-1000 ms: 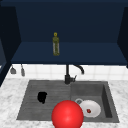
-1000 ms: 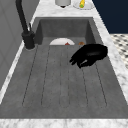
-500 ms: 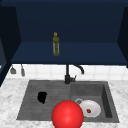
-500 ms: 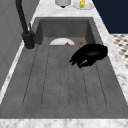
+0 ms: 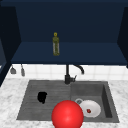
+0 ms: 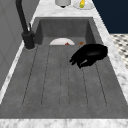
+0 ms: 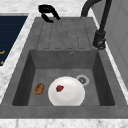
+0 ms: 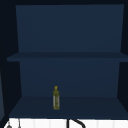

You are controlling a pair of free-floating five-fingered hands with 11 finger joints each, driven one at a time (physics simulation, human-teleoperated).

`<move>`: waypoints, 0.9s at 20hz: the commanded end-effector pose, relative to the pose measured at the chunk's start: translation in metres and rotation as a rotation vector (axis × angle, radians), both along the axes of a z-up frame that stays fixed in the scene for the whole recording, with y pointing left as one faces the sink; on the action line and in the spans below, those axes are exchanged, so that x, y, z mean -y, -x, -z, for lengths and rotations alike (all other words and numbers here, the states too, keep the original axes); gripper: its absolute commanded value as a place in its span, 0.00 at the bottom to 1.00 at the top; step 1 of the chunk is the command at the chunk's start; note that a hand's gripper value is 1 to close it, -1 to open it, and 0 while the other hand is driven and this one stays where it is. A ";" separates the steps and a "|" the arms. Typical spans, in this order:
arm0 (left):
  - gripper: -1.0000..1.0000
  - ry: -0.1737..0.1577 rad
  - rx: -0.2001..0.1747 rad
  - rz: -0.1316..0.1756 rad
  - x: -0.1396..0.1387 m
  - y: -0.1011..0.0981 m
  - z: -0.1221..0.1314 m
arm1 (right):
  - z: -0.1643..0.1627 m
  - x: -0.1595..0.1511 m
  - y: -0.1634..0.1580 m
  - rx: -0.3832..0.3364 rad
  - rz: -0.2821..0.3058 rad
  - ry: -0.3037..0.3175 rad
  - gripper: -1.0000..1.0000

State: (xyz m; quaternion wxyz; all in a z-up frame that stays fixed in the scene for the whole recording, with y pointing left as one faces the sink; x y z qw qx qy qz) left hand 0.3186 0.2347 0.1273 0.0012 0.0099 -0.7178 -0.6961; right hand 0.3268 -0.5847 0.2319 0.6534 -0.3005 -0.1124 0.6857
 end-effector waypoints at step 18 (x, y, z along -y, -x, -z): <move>0.50 0.000 0.000 0.000 0.000 0.000 0.000 | -0.003 -0.081 -0.030 0.302 -0.084 -0.078 0.00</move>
